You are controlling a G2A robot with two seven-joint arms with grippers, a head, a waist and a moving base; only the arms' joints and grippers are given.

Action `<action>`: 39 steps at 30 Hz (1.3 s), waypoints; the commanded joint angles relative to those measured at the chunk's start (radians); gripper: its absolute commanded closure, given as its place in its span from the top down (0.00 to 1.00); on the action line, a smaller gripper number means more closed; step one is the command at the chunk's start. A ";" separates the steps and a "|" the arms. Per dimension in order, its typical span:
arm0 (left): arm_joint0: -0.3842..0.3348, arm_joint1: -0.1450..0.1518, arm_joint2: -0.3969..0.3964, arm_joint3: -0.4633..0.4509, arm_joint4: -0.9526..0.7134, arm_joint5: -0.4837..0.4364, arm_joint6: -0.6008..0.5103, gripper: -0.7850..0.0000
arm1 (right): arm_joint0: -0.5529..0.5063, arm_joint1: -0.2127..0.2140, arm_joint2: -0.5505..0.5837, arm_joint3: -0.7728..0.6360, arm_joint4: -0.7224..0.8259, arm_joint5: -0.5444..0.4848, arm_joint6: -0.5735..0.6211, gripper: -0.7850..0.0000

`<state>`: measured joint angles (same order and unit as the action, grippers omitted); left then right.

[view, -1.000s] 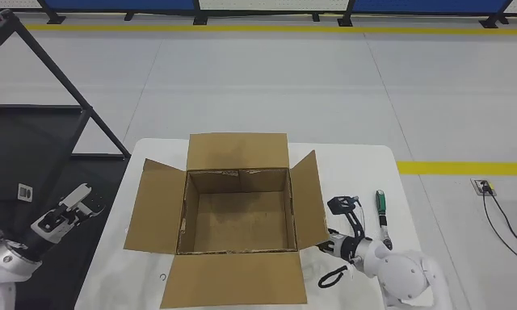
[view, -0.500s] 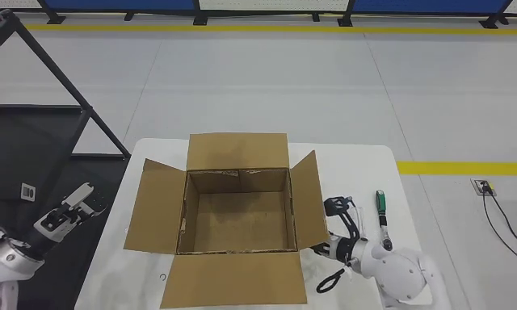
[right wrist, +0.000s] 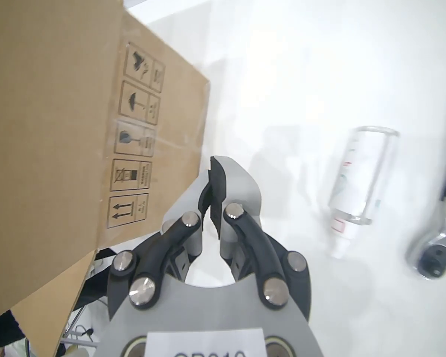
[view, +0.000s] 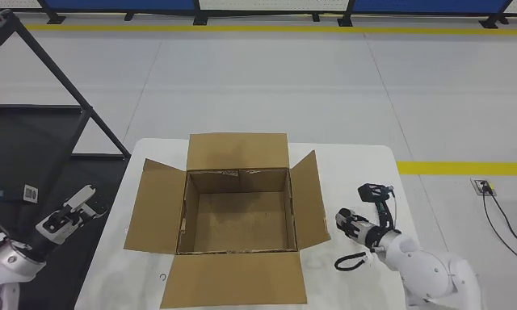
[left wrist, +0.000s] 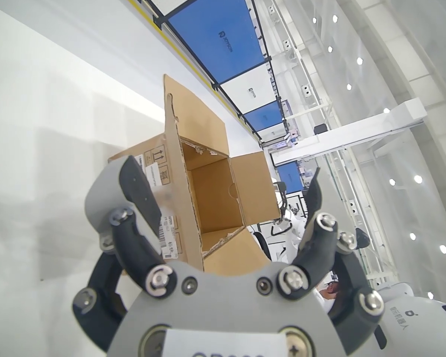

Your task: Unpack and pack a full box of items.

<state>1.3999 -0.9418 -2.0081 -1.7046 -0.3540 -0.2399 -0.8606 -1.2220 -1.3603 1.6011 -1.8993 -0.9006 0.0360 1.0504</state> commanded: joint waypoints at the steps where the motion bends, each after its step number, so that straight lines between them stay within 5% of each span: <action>1: -0.006 0.001 0.010 -0.004 0.003 0.001 -0.003 1.00 | 0.016 0.006 0.005 0.004 -0.061 0.027 0.031 0.26; 5: -0.013 0.003 0.022 -0.012 0.003 0.001 -0.007 1.00 | 0.058 0.018 0.014 0.040 -0.169 0.065 0.097 0.49; 7: -0.016 0.004 0.025 -0.013 0.005 0.002 -0.010 1.00 | 0.077 0.021 0.001 0.063 -0.234 0.092 0.115 0.81; 9: -0.018 0.005 0.028 -0.013 0.006 0.003 -0.010 1.00 | 0.094 0.024 -0.008 0.092 -0.278 0.115 0.135 1.00; 22: -0.009 0.008 0.044 -0.018 0.004 0.006 0.016 1.00 | 0.101 0.026 -0.027 0.130 -0.307 0.110 0.145 1.00; 32: 0.029 0.007 0.034 -0.037 -0.004 0.005 0.044 1.00 | 0.246 0.033 -0.084 0.335 -0.347 0.050 0.209 1.00; 39: 0.047 0.006 0.034 -0.049 -0.006 0.006 0.059 1.00 | 0.298 0.039 -0.087 0.433 -0.326 0.014 0.218 0.77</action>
<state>1.4444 -0.9356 -1.9747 -1.7515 -0.3610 -0.2350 -0.8038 -0.9281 -1.3216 1.5170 -1.4756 -1.2287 0.0529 1.2702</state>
